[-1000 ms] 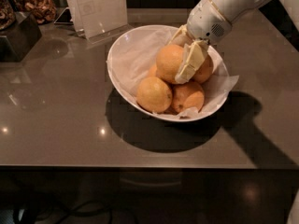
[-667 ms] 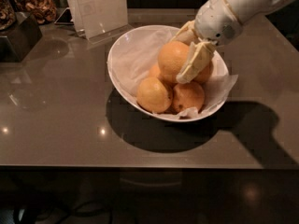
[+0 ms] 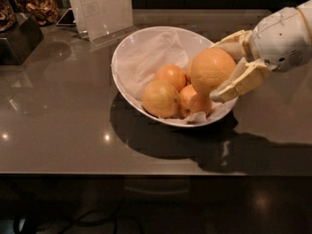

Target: Pick orange from white bowl

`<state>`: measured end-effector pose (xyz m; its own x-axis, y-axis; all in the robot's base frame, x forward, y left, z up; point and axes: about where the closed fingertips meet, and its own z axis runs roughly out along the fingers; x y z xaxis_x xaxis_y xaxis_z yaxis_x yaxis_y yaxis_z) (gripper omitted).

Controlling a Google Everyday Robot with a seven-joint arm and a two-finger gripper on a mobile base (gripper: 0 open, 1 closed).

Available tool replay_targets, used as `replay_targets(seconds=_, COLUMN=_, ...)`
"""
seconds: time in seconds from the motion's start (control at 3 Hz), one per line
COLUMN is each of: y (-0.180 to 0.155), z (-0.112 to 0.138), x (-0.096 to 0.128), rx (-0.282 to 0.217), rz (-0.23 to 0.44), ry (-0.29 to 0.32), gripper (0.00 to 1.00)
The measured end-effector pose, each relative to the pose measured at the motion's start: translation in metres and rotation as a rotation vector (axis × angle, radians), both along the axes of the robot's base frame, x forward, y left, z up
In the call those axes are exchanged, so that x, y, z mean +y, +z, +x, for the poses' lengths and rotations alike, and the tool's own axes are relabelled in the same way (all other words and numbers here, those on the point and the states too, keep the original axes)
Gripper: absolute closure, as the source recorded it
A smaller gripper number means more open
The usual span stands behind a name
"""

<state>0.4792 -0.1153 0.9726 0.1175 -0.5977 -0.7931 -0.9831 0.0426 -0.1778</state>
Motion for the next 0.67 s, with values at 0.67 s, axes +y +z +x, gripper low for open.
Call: replay_targets(seconds=0.67, y=-0.0006, z=-0.0316, x=-0.0142, rx=0.010, rz=0.056, ry=-0.025, gripper=1.00)
